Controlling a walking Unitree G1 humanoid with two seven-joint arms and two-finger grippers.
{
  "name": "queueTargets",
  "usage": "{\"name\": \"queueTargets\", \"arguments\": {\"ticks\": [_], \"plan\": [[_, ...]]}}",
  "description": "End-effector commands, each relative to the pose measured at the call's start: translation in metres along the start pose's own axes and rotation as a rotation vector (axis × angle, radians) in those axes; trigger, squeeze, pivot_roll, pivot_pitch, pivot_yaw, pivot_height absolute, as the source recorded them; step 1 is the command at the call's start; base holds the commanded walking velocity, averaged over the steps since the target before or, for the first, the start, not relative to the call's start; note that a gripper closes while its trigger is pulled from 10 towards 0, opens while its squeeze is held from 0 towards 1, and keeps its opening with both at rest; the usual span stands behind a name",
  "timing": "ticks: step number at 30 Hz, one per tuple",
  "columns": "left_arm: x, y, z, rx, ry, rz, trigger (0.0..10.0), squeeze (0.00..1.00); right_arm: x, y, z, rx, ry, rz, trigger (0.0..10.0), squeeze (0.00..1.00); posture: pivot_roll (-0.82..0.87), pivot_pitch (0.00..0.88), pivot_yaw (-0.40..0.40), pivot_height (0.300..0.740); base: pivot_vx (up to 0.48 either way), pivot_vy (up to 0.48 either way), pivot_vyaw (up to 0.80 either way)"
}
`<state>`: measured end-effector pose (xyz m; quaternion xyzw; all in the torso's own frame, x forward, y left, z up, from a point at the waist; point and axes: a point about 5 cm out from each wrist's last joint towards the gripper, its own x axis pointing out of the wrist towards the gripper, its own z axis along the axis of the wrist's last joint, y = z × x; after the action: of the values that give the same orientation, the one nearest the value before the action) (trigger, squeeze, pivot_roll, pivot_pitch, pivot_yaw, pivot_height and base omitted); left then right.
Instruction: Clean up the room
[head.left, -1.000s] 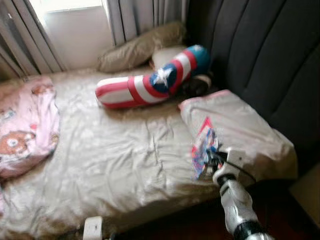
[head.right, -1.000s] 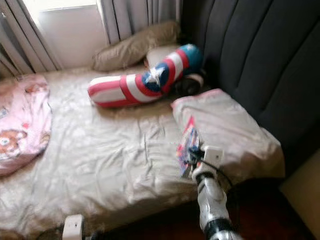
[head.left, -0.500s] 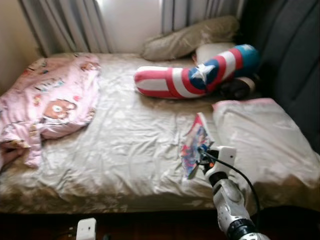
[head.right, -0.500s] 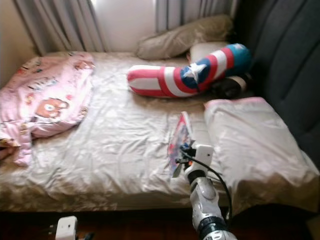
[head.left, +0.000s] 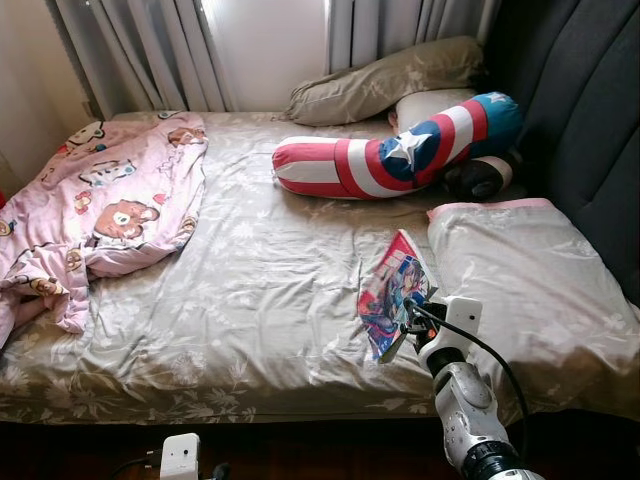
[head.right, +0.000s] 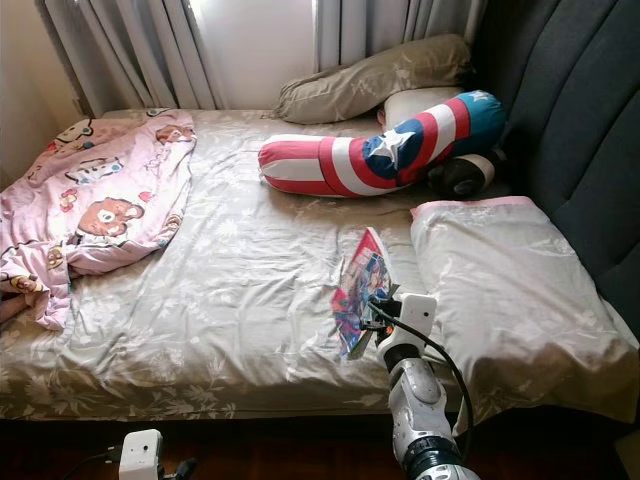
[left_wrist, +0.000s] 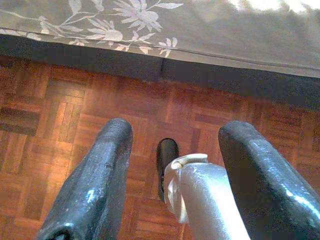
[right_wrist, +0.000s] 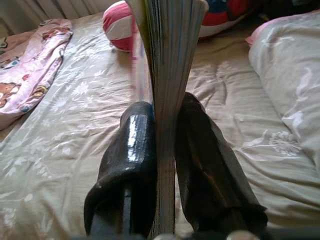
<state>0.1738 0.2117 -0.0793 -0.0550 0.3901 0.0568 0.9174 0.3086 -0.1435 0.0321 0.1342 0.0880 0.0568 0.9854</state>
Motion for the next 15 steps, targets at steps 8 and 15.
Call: {"name": "queueTargets", "arguments": {"ticks": [8,15], "plan": [[-0.0021,0.0055,-0.0047,-0.016,0.019,0.012,10.0,0.00,0.0040,0.0051,0.0065,-0.017,-0.022,0.025,10.0,0.00,0.07,0.000,0.008,0.740,0.034,0.000,0.00],[-0.0018,0.0055,-0.0039,-0.020,0.019,0.012,10.0,0.00,0.0034,0.0059,0.0062,-0.035,-0.022,0.037,10.0,0.00,0.07,0.000,0.007,0.740,0.282,0.000,0.14]]}}
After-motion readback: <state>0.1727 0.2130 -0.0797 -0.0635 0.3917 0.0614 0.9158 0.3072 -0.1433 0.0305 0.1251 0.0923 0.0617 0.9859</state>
